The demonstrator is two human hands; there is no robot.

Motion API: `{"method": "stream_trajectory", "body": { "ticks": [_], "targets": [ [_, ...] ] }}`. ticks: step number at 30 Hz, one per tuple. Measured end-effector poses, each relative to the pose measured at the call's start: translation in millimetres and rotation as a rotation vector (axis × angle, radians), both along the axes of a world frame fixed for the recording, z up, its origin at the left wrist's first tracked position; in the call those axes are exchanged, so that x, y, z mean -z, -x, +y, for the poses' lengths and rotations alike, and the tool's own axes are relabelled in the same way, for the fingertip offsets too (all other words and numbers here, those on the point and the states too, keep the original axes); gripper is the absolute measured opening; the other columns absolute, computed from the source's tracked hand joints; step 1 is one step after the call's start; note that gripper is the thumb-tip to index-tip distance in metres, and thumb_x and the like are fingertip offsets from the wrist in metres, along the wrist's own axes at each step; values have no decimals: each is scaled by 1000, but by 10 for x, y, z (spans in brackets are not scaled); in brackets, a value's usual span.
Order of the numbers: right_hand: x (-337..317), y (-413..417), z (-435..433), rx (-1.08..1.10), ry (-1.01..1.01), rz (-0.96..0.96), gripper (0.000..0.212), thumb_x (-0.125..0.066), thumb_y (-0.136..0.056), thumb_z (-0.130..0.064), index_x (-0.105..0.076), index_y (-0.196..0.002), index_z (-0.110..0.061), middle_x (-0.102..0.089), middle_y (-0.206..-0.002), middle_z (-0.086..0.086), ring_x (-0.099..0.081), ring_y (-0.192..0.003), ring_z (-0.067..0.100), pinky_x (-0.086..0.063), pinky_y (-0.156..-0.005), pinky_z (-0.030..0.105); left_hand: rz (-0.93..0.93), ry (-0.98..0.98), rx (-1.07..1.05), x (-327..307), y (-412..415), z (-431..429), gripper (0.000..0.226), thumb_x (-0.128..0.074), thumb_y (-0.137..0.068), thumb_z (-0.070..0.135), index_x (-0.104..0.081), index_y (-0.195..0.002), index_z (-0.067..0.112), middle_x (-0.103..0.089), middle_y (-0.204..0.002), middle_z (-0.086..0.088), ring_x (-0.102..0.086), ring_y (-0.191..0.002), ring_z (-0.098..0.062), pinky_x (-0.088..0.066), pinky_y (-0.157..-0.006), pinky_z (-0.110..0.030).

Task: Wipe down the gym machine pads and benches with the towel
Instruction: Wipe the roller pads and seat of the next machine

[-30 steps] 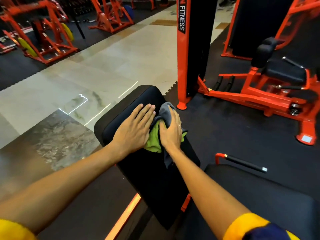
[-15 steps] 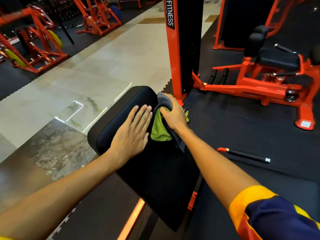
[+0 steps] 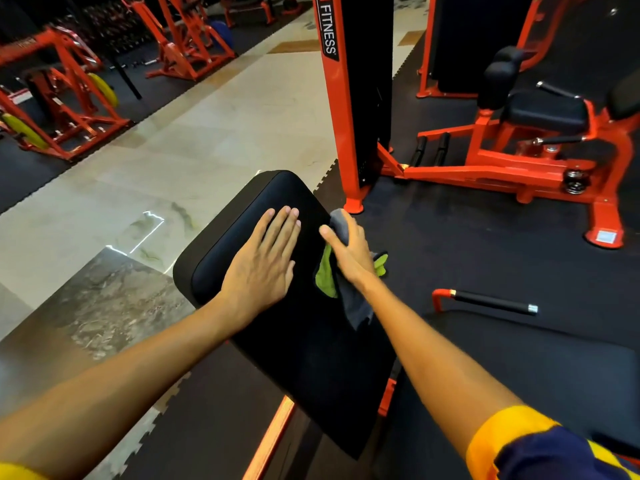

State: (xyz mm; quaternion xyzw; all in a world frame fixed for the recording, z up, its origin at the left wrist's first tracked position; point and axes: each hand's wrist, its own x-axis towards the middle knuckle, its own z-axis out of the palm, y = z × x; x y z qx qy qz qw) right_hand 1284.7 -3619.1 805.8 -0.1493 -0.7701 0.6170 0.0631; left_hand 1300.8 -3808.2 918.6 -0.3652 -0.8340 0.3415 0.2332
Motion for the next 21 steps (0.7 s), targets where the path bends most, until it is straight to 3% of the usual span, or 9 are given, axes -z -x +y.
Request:
{"method": "stream_trajectory", "body": {
  "ticks": [4,6,10,13,17,21],
  "targets": [
    [208,-516,-284,35,-259,66,93,-42,-83,-89,-5,-160,-52,-18,-170,-6,-19,-157,23,-24,-123,47,0,23,-10,-10,7,6,72,-5,-105,39,8,-156,-9,10,-165,-31,8,-156,-41,-2,-126,-53],
    [465,-640,-277,64,-274,-30,91,-41,-85,-88,-1,-159,-53,-14,-172,-7,-17,-157,27,-23,-124,51,8,32,-9,-12,4,18,72,-5,-105,40,8,-156,-9,10,-165,-30,8,-156,-41,-2,-126,-53],
    [394,-552,-267,228,9,-288,83,-44,-92,-78,-13,-161,-42,-27,-168,-3,-39,-146,40,-34,-115,55,12,48,-15,-27,-11,25,73,-6,-105,42,7,-157,-9,8,-166,-29,5,-156,-40,-3,-126,-53],
    [3,-559,-586,265,-71,-202,74,-48,-97,-66,-18,-160,-43,-29,-168,-6,-45,-142,39,-34,-112,51,18,69,-15,-33,-6,36,72,-8,-105,41,3,-158,-8,4,-166,-29,2,-157,-39,-3,-127,-53],
    [-14,-1034,-1227,249,-207,77,79,-40,-94,-70,-18,-163,-37,-26,-169,-8,-33,-152,26,-35,-118,49,33,103,-3,-24,-28,19,70,-2,-106,39,7,-157,-8,5,-167,-27,4,-157,-38,0,-127,-52],
    [549,-1266,-1147,237,-250,-7,80,-38,-91,-74,-19,-162,-40,-25,-169,-9,-26,-155,24,-28,-122,51,38,105,10,7,-59,-13,68,-8,-107,38,4,-159,-5,2,-168,-24,1,-157,-36,0,-128,-51]
  ]
}}
